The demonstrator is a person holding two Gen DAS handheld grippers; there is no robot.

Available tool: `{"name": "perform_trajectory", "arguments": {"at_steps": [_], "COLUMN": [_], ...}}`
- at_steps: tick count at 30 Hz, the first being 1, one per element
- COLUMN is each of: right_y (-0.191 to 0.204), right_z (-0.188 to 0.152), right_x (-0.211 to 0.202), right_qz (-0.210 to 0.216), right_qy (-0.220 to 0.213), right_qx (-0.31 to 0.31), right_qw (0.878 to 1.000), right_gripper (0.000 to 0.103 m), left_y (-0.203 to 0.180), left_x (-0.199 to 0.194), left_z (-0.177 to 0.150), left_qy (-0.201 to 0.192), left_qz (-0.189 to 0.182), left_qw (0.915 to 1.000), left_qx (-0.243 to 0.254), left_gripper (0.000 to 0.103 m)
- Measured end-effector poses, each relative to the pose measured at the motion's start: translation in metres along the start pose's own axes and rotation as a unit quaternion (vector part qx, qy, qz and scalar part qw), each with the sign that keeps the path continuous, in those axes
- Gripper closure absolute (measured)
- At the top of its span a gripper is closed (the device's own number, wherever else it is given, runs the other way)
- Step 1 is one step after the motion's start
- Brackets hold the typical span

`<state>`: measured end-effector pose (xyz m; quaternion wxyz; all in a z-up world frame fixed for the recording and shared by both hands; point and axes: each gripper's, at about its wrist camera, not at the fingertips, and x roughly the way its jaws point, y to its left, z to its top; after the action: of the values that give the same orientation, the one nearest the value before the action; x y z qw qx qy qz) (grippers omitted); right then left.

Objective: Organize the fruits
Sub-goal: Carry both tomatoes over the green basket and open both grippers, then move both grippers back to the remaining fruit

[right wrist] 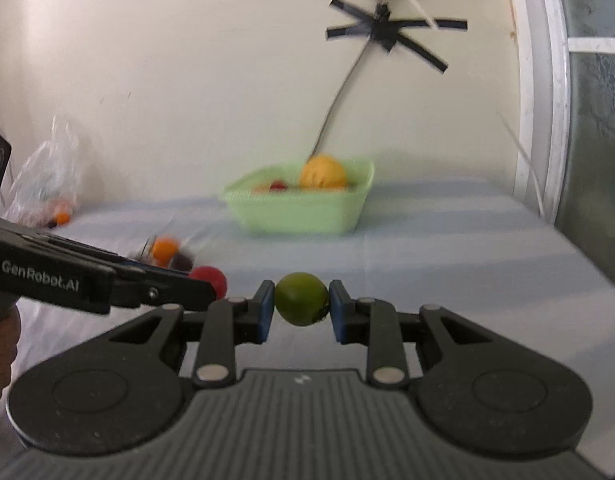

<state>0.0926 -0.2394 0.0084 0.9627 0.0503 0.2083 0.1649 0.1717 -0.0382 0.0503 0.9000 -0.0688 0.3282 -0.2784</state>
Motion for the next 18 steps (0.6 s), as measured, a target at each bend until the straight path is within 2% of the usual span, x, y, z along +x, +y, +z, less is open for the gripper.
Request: {"name": "perform_trajectory", "arguments": {"at_steps": [5,9,13,15,16,18], "right_y": [-0.026,-0.027,-0.022,-0.02,-0.019,-0.02], "right_z": [0.046,0.062,0.06,0.057,0.056,0.056], "right_x": [0.051,0.097,0.131,0.14,0.142,0.141], "right_qz": [0.003,0.005,0.003,0.0,-0.003,-0.004], "right_qy": [-0.024,-0.017,0.007,0.012,0.013,0.008], "right_qx": [0.034,0.023,0.008,0.0,-0.003,-0.004], "right_qw": [0.999,1.0,1.0,1.0,1.0,1.0], "right_gripper": [0.071,0.071,0.07,0.07,0.069,0.059], "left_y": [0.042,0.074,0.088,0.087,0.085,0.081], "left_x": [0.041,0.073,0.09,0.092,0.09,0.079], "left_z": [0.054,0.07,0.072,0.071,0.071,0.075], "left_qy": [-0.018,-0.001,0.014,0.016,0.016,0.01], "left_qz": [0.031,0.047,0.069,0.063,0.063,0.072], "left_qw": [0.9975,0.9935,0.9917,0.9926,0.993,0.9933], "left_qx": [-0.06,-0.104,-0.107,-0.102,-0.099,-0.09], "left_gripper": [0.079,0.079,0.078,0.068,0.066,0.065]}}
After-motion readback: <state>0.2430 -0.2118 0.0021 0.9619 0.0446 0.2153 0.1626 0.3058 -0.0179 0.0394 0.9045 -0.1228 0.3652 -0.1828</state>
